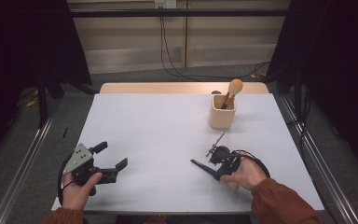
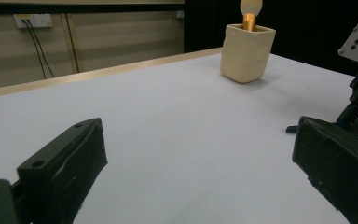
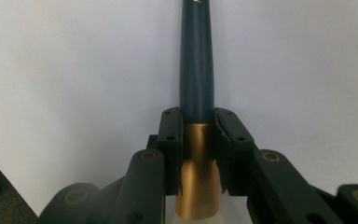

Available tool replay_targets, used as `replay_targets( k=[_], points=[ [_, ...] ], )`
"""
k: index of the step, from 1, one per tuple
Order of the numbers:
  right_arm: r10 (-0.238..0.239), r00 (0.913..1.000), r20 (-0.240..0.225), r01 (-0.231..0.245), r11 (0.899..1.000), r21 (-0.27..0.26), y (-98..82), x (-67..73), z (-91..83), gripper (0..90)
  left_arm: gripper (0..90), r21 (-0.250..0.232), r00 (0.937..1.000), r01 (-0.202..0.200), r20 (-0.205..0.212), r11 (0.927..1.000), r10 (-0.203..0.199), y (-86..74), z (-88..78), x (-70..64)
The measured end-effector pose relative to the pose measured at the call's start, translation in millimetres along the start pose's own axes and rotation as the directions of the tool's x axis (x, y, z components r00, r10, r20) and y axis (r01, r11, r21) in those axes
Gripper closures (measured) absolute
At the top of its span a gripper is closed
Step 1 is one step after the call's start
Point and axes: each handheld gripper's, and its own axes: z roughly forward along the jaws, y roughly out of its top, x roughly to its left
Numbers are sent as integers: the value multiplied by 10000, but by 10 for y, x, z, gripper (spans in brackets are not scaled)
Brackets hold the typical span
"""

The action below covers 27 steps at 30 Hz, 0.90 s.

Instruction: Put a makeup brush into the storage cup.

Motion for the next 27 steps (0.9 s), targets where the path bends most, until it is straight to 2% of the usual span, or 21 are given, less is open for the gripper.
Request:
replay_targets(
  k=[4,8,12,20,23,27],
  points=[
    [196,9992,-346,-211,9989,-426,-26,-48,-61,739,27,6,10000,7,-14,10000,-7,-1,-1,1],
    [483,9978,-447,-514,9960,-725,-80,-91,-124,739,27,-6,10000,-1,-16,10000,1,0,-1,-3],
    [550,9968,-588,-611,9922,-1084,-111,-139,-163,739,27,-12,10000,-1,-9,10000,1,1,-1,-4],
    [688,9948,-749,-833,9739,-2112,-194,-198,-196,739,27,-4,10000,-9,-20,10000,9,0,-3,0],
    [722,9945,-763,-901,9600,-2652,-227,-214,-234,739,27,-27,10000,-2,-24,10000,2,2,-3,-3],
    [909,9939,-632,-1078,9240,-3668,-281,-249,-293,739,27,-44,10000,26,-56,10000,-27,2,-5,0]
  ],
)
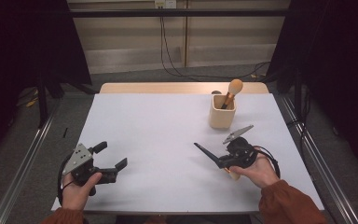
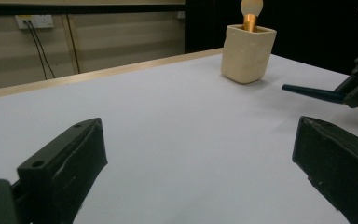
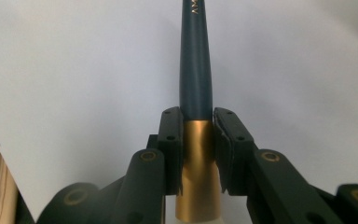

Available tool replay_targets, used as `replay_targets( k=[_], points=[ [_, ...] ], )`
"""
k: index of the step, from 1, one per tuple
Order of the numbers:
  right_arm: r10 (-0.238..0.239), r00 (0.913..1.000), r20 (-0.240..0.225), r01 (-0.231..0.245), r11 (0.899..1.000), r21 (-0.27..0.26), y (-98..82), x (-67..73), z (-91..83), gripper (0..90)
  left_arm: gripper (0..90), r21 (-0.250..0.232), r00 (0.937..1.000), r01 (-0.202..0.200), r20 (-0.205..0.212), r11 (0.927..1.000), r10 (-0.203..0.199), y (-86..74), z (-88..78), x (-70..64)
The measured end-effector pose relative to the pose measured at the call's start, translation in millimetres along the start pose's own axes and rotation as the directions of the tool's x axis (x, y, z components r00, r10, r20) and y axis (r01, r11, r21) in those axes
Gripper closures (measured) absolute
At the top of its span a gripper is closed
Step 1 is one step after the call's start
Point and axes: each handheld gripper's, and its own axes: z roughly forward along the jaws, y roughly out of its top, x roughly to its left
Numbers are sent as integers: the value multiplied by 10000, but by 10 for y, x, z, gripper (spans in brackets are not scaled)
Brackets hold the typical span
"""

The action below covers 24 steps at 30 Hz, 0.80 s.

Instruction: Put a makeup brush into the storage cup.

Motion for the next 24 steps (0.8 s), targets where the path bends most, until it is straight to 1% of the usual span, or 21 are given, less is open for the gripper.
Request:
replay_targets(
  k=[2,3,5,7,8,10,11,12,13,15,16,17,18,19,20,21,22,24],
  points=[
    [-13,10000,8,14,9986,-537,-18,-14,-26,739,27,17,10000,-28,-14,10000,28,1,-3,5],
    [22,10000,16,-21,9970,-769,-26,-16,-40,739,27,-15,10000,21,-16,10000,-21,0,-1,3],
    [34,10000,42,-29,9927,-1202,-46,-27,-57,739,27,11,10000,-9,-23,10000,9,2,-5,6],
    [34,10000,26,-30,9883,-1526,-70,-42,-70,740,27,2,10000,6,-26,10000,-6,2,-4,6],
    [38,10000,54,-28,9848,-1736,-84,-48,-78,739,27,5,10000,6,-25,10000,-6,2,-4,6],
    [80,10000,42,-70,9800,-1987,-106,-61,-87,739,27,21,10000,-4,-23,10000,4,3,-4,5],
    [133,9999,34,-122,9749,-2222,-123,-67,-90,739,27,24,10000,1,-16,10000,-1,4,-4,4],
    [131,9999,-57,-140,9737,-2275,-133,-73,-94,739,26,49,10000,-29,-22,10000,29,6,-4,4],
    [112,9999,-52,-122,9695,-2446,-142,-75,-93,739,26,66,10000,-61,9,10000,60,9,-3,3],
    [43,9998,-212,-97,9648,-2627,-153,-78,-99,739,26,91,9998,-123,154,9999,122,17,-1,-1],
    [-6,9997,-234,-61,9593,-2823,-158,-77,-102,739,24,86,9992,-231,324,9997,228,22,3,-9],
    [-74,9995,-311,-21,9555,-2950,-160,-75,-106,739,23,53,9989,-187,440,9998,184,26,7,-26],
    [-158,9994,-307,52,9479,-3185,-162,-69,-112,739,23,62,9982,-237,556,9997,233,33,12,-30],
    [-231,9988,-429,74,9419,-3359,-159,-67,-120,739,23,62,9982,-196,571,9998,193,37,19,-45],
    [-314,9984,-476,128,9367,-3498,-153,-62,-126,739,23,84,9981,-251,573,9997,245,42,24,-52],
    [-327,9987,-400,159,9310,-3647,-147,-55,-132,739,23,99,9979,-270,591,9996,263,48,25,-55],
    [-367,9980,-508,150,9272,-3743,-139,-54,-136,739,23,95,9978,-211,629,9997,205,53,26,-60],
    [-394,9979,-518,160,9203,-3909,-126,-52,-139,739,23,113,9973,-293,671,9995,285,68,27,-69]
  ],
)
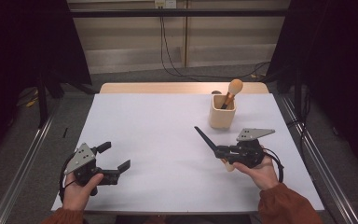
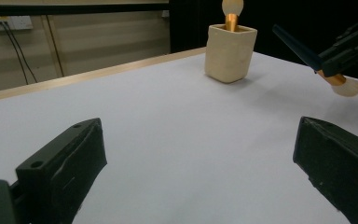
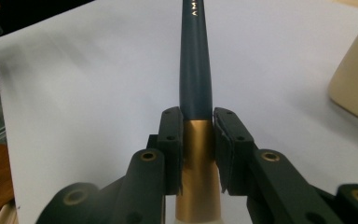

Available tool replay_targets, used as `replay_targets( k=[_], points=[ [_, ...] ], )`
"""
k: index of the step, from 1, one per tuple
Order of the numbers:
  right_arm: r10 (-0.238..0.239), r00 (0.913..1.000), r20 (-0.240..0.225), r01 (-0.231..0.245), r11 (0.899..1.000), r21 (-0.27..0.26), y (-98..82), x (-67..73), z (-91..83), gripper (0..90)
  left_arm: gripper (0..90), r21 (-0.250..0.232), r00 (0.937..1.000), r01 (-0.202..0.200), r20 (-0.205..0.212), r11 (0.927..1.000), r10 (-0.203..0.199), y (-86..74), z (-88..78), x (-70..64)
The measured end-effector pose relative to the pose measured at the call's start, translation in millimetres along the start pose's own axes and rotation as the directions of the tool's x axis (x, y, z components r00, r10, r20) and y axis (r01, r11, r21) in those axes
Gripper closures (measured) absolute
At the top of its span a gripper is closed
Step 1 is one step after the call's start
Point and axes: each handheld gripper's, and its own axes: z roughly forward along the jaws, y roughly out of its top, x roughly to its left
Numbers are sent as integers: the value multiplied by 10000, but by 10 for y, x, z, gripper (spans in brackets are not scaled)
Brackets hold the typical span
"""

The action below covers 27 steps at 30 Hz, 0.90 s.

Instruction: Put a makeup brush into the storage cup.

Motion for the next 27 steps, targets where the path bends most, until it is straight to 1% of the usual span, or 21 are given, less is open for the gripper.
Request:
replay_targets(
  k=[1,2,3,5,6,7,9,11,12,13,15,17,20,22,27],
  points=[
    [-43,10000,-52,43,10000,-33,4,0,4,739,23,-19,10000,-29,29,10000,29,9,2,-5],
    [-49,10000,59,50,9999,-125,7,5,8,739,23,-9,9999,-60,115,10000,60,19,5,-10],
    [-39,10000,-17,39,9999,-163,11,3,12,739,23,15,9998,-110,184,9999,110,31,11,-18],
    [-90,10000,-20,89,9998,-180,20,7,22,739,23,38,9993,-224,316,9997,223,54,33,-37],
    [-124,9998,-142,121,9998,-178,26,4,29,739,23,85,9988,-254,427,9996,250,67,49,-49],
    [-132,9998,-126,130,9997,-185,33,11,35,739,23,125,9981,-297,543,9995,289,81,67,-61],
    [-208,9994,-294,204,9997,-144,47,24,54,739,23,197,9967,-377,730,9991,362,109,108,-92],
    [-307,9982,-507,305,9995,-52,62,43,72,739,23,340,9935,-558,1017,9979,521,143,146,-116],
    [-369,9975,-596,366,9993,-48,70,56,81,739,23,368,9927,-529,1105,9979,486,155,161,-128],
    [-431,9970,-643,431,9991,-7,78,62,86,739,23,454,9910,-558,1238,9974,498,174,182,-139],
    [-581,9950,-808,586,9983,38,102,82,109,739,23,466,9875,-626,1480,9970,551,202,219,-154],
    [-640,9931,-978,651,9979,75,122,96,127,739,23,537,9856,-699,1577,9961,607,229,252,-172],
    [-787,9910,-1083,808,9966,146,146,124,158,739,25,631,9799,-798,1878,9948,667,268,308,-186],
    [-882,9890,-1185,910,9957,187,166,143,175,740,26,644,9776,-829,1990,9945,686,289,347,-200],
    [-1103,9838,-1410,1165,9925,362,222,202,233,739,28,815,9673,-1023,2409,9914,800,333,438,-229]
  ],
)
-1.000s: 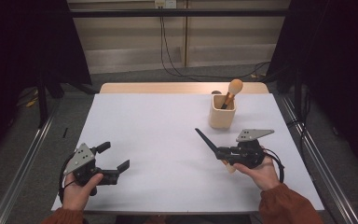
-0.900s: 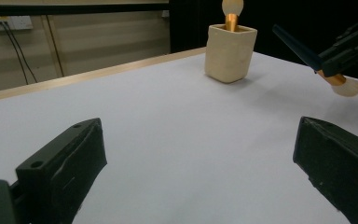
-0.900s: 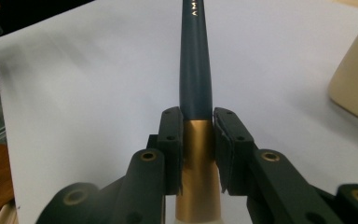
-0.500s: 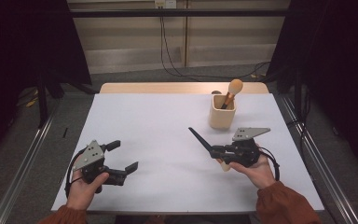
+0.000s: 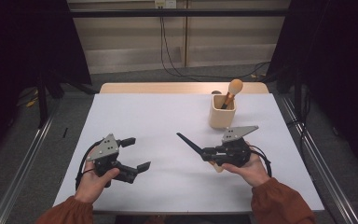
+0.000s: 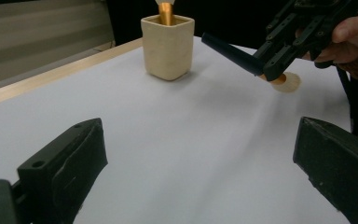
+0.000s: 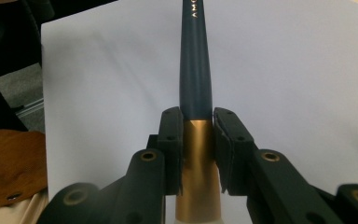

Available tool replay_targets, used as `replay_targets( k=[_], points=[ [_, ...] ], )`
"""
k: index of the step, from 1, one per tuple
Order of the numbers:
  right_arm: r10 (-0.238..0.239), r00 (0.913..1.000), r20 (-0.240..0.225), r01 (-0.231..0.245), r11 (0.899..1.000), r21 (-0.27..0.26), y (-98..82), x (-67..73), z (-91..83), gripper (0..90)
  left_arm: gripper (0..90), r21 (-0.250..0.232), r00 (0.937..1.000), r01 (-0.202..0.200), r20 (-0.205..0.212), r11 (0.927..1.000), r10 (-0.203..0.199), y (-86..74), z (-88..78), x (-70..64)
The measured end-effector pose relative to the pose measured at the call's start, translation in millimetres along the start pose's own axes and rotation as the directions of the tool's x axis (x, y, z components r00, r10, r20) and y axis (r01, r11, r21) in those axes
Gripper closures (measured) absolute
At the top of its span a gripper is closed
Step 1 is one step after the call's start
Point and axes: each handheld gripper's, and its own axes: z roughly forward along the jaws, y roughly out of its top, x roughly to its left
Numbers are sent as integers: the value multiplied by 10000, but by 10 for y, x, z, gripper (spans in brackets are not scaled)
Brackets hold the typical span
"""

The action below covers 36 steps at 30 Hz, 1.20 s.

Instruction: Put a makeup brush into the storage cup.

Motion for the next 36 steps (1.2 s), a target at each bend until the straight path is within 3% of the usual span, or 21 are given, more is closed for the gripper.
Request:
replay_targets(
  k=[17,20,25,33,36],
  points=[
    [-640,9968,-487,679,9942,833,145,87,147,740,31,779,9959,-237,890,9967,168,100,232,32],
    [-722,9957,-585,776,9923,963,165,96,169,740,30,1000,9927,-548,1130,9935,434,120,274,30],
    [-713,9951,-681,790,9898,1189,201,101,196,739,34,1381,9869,-688,1540,9880,472,136,353,21],
    [-1032,9900,-965,1183,9789,1665,239,114,255,739,51,1838,9855,-752,1635,9801,449,215,436,46],
    [-1127,9884,-1016,1296,9752,1795,265,119,268,740,51,2186,9834,-843,1759,9722,457,262,465,67]
  ],
)
